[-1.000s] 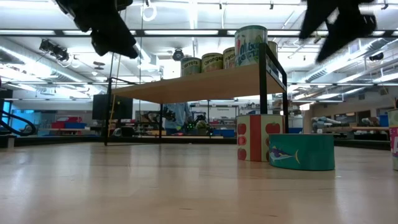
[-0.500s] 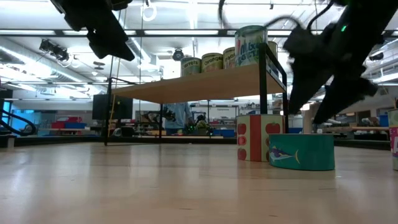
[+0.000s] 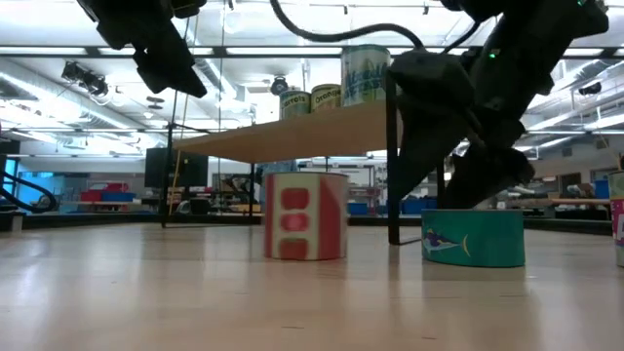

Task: Pick and place cans onto a shelf
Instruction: Put the canned tomatoes on the shelf

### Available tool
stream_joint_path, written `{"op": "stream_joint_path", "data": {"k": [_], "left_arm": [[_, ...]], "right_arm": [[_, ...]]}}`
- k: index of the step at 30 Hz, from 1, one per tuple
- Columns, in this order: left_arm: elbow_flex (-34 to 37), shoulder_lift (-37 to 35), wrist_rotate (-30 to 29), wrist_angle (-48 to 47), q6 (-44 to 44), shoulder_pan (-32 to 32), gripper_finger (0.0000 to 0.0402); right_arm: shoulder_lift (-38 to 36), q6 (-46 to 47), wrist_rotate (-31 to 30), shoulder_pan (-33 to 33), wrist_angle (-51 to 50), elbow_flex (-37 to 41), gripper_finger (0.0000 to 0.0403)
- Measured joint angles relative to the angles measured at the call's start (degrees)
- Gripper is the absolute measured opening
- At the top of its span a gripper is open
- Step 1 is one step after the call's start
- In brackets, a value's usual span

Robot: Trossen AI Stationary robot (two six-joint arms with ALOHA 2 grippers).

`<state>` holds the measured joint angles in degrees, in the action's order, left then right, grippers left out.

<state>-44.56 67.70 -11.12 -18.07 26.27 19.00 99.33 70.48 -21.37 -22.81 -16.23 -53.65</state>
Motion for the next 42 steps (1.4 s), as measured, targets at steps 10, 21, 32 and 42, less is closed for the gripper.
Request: {"op": "stream_joint_path", "data": {"k": [10, 21, 32, 42], "left_arm": [[0.0, 2.1, 2.6, 0.1, -2.5, 0.8, 0.0225], [-1.1, 12.2, 1.2, 10.2, 2.0, 2.8, 0.0281], [-7.6, 24.4, 3.0, 14.1, -0.3, 2.4, 0.0381], [-13.2, 32.4, 0.5, 14.5, -3.3, 2.3, 0.0385]], "right_arm": [[-3.6, 0.2, 0.6, -1.4, -8.2, -0.3, 0.0347], [-12.2, 5.2, 1.3, -7.6, -21.7, -0.3, 0.0347], [-17.3, 15.6, -2.9, -15.0, -32.1, -0.3, 0.0347], [-18.6, 18.7, -3.1, -17.5, -32.7, -0.3, 0.0347]]}}
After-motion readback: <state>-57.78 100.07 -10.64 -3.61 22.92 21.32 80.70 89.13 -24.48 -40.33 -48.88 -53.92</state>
